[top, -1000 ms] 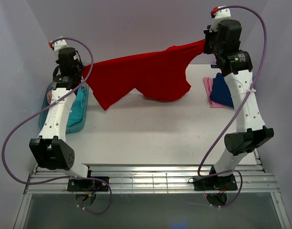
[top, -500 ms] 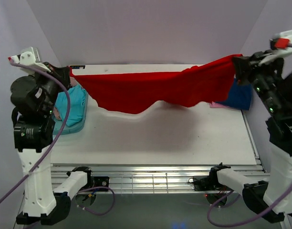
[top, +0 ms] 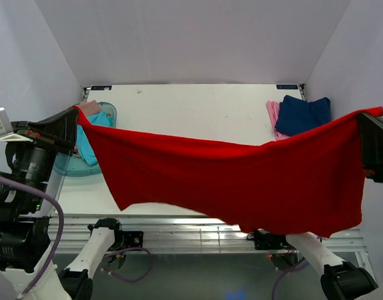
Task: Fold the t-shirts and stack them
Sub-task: Flatten out the tshirt
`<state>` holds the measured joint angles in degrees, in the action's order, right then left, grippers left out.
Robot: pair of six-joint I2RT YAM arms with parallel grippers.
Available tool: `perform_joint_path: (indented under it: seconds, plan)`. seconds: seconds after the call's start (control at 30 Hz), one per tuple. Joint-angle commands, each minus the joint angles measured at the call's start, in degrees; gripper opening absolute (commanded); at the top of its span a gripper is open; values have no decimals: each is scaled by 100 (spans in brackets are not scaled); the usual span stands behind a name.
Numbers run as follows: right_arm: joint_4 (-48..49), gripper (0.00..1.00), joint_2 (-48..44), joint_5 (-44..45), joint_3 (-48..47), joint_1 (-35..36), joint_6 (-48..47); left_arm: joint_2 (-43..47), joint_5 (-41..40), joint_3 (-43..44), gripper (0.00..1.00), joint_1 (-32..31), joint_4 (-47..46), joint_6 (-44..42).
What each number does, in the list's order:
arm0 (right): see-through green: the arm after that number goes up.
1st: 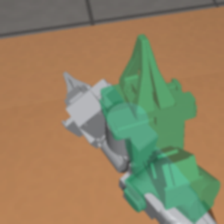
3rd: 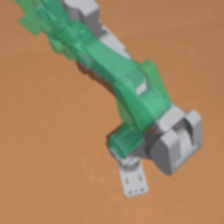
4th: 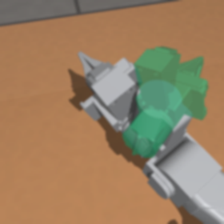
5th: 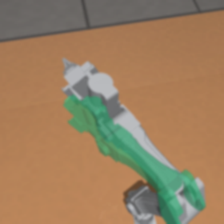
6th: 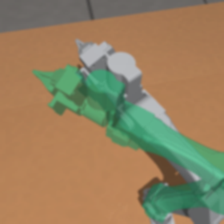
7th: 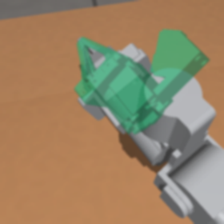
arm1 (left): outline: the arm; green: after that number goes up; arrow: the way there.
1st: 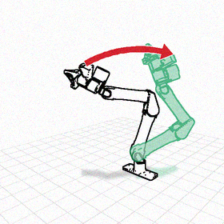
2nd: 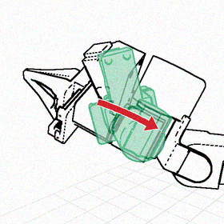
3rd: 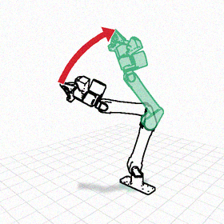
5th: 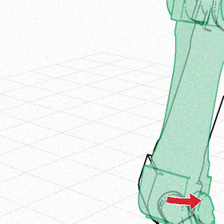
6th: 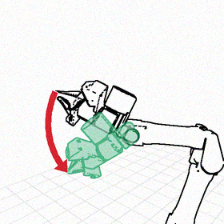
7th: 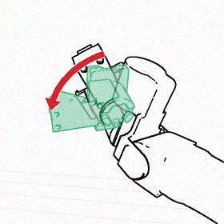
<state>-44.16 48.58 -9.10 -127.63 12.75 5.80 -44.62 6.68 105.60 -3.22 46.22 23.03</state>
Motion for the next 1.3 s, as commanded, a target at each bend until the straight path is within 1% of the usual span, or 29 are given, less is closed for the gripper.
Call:
perform_joint_path:
  seconds: [0.0, 0.03, 0.1, 0.13, 0.17, 0.2, 0.23, 0.27, 0.33, 0.37, 0.4, 0.43, 0.47, 0.5, 0.53, 0.57, 0.6, 0.63, 0.67, 0.7, 0.73, 0.77, 0.87, 0.97, 1.03, 1.13, 1.17, 1.2, 1.27]
  plan:
    - [547, 9, 222, 268, 1445, -27, -26, -223, -367, -573, 0, -20, 20, 71]
    - [923, 9, 240, 382, 1791, -19, -87, -162, -430, -1237, 0, -20, -259, 62]
    - [1338, 8, 345, 523, 2494, -27, -298, -65, -579, -2127, 0, -12, -726, 27]
    - [1558, 8, 415, 593, 3211, -27, -369, -29, -815, -2975, 0, -20, -1172, 9]
    - [1995, 8, 494, 620, 3549, -27, -482, -81, -895, -3375, 0, -20, -1394, 9]
    - [2225, 8, 738, 620, 4179, -27, -536, -151, -957, -3719, 0, -20, -1596, 0]
    - [2428, 8, 889, 629, 4455, -27, -554, -257, -1019, -4323, 0, -20, -1990, 9]
    - [2926, 8, 1264, 629, 4719, -27, -554, -553, -1045, -4590, 0, -20, -2194, 0]
    - [3421, 8, 1767, 541, 5237, -36, -791, -967, -1124, -5012, 0, -20, -2789, 26]
    - [3788, 8, 2422, 489, 5292, -36, -878, -1457, -1220, -5354, 0, -20, -3028, 53]
    - [3984, 8, 2803, 401, 5310, -27, -914, -1723, -1282, -5479, 0, 23, -3248, 88]
    - [4142, 8, 3154, 331, 5223, -36, -923, -2030, -1031, -5437, 0, 145, -3224, 245]
    - [4283, 8, 3880, 269, 5118, -36, -923, -2329, -1167, -5201, 0, 164, -3250, 368]
    - [4528, 8, 4253, 208, 4986, -36, -906, -2819, -1378, -5199, 0, 112, -3381, 395]
    - [4591, 8, 4561, 190, 4681, -36, -897, -3085, -1615, -5181, 0, 120, -3748, 404]
    - [4670, 8, 5060, 216, 4573, -27, -879, -3392, -1756, -5103, 0, 120, -3821, 343]
    - [4836, 8, 5283, 399, 4476, -36, -827, -4109, -1862, -4737, 4, 103, -3796, 282]
    - [4803, 8, 5511, 505, 4327, -36, -879, -4481, -1950, -4472, 12, 103, -3508, 220]
    - [4655, 13, 6088, 689, 3821, -36, -940, -4842, -2316, -4217, 23, 85, -3358, 194]
    - [4453, 24, 6441, 882, 3459, -53, -993, -5385, -2485, -3884, 56, 59, -3269, 185]
    - [3790, 38, 6784, 1093, 3064, -54, -1089, -5591, -2661, -3741, 68, 50, -3033, 211]
    - [3505, 41, 7440, 1243, 2286, -54, -1107, -5749, -2863, -3627, 73, 24, -2944, 289]
    - [3159, 45, 7877, 1420, 1848, -54, -1151, -5795, -3110, -3511, 78, -38, -2960, 369]
    - [3256, 49, 7677, 1464, 1909, -54, -1152, -5584, -3330, -3380, 79, -82, -2952, 326]
    - [3212, 51, 7553, 1420, 1926, -54, -1143, -5488, -3244, -3240, 79, -99, -2952, 282]
    - [2801, 51, 7438, 1481, 1725, -54, -933, -5426, -3155, -3090, 79, -178, -2952, 255]
    - [2277, 50, 7421, 1569, 1629, -45, -819, -5487, -3085, -3046, 78, -196, -2943, 264]
    - [2063, 49, 7368, 1596, 1575, -36, -635, -5531, -2989, -3002, 77, -214, -2856, 307]
    - [1894, 44, 6932, 1544, 2029, -1, -406, -5592, -2751, -2949, 72, -284, -2820, 317]
